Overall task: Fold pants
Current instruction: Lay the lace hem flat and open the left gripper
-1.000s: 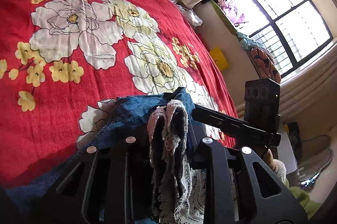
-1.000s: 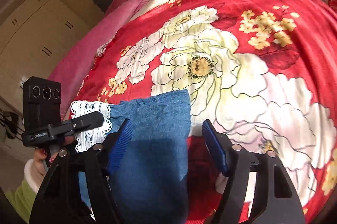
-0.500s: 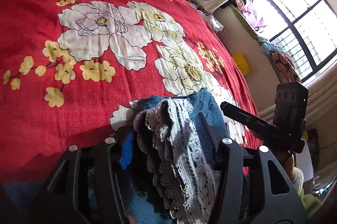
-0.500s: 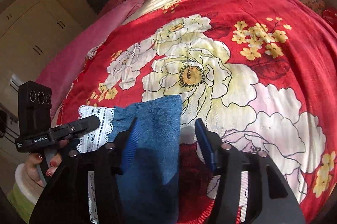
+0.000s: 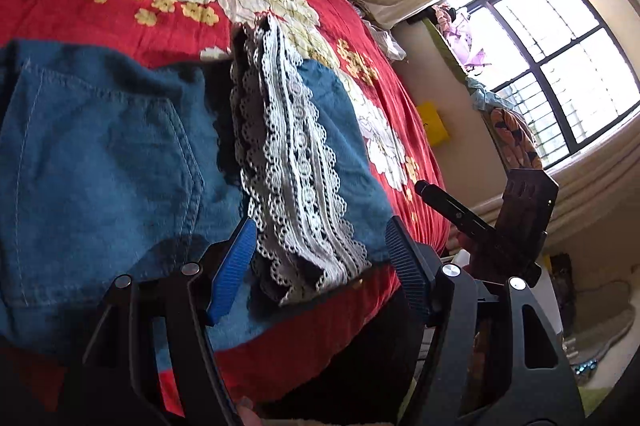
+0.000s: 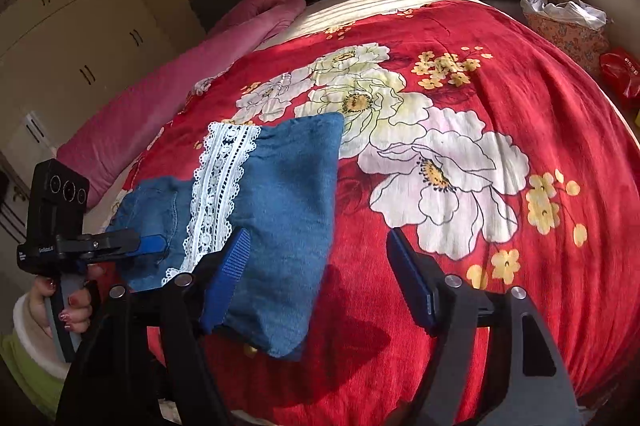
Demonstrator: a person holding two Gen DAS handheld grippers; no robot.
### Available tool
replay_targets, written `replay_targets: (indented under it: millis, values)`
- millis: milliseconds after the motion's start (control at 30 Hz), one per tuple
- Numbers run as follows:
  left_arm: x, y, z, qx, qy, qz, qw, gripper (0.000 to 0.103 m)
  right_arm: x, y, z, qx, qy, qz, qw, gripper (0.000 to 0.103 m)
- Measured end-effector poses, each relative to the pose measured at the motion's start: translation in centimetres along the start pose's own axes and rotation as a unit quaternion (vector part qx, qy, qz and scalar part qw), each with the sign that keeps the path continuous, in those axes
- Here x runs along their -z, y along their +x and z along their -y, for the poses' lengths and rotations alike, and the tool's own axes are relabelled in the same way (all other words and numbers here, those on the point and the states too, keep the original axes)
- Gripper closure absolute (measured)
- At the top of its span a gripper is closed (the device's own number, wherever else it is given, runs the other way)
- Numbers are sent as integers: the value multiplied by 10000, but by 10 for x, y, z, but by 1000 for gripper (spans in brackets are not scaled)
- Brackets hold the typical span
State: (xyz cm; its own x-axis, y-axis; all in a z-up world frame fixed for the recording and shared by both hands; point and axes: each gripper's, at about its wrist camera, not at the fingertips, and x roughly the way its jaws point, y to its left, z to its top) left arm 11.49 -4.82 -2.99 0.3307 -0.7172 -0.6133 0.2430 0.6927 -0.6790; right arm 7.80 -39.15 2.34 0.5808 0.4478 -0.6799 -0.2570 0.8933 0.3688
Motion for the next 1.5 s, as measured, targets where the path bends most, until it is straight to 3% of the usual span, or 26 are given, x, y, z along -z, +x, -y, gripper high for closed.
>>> replay_targets:
  millis: [167, 367, 433, 467, 500, 567, 633, 700, 800, 967, 1100, 1300, 1500]
  values:
    - [18, 16, -6, -147, -395, -219, 9989, 44, 24, -1, 0, -58, 140, -62, 9999, 33]
    - [14, 32, -8, -169, -797, -323, 9962, 44, 36, 6, 3, -63, 279, -205, 9994, 33]
    - [12, 37, -5, -205, -854, -332, 9956, 51, 37, 7, 3, -190, 298, -230, 9991, 33]
    - [11, 40, -5, -230, -878, -346, 9953, 64, 37, 9, 3, -255, 321, -284, 9988, 34]
    - [11, 43, -6, -210, -938, -368, 9947, 73, 37, 12, 3, -330, 367, -355, 9982, 36]
    - [10, 46, -9, -184, -1034, -361, 9938, 80, 38, 18, 4, -516, 476, -479, 9964, 51]
    - [11, 46, -9, -152, -1049, -338, 9938, 82, 39, 24, 2, -741, 551, -583, 9940, 76]
    - [12, 41, -9, -114, -1054, -300, 9939, 84, 40, 30, 0, -941, 606, -668, 9915, 86]
    - [14, 25, -1, -177, -871, -169, 9959, 84, 39, 23, -9, -852, 462, -580, 9936, 86]
    - [14, 1, 6, -666, -503, 69, 9965, 84, 40, 15, -30, -379, -55, -563, 9977, 82]
    - [19, 14, -5, -854, -616, -141, 9943, 79, 46, 20, -31, 5, -163, -638, 9978, 69]
    - [21, 18, 1, -989, -454, -120, 9940, 77, 36, -7, -41, 4, -493, 22, 9988, 67]
    - [23, 18, 5, -1055, -360, -121, 9937, 77, 37, 25, -66, 4, -982, -390, 9944, 67]
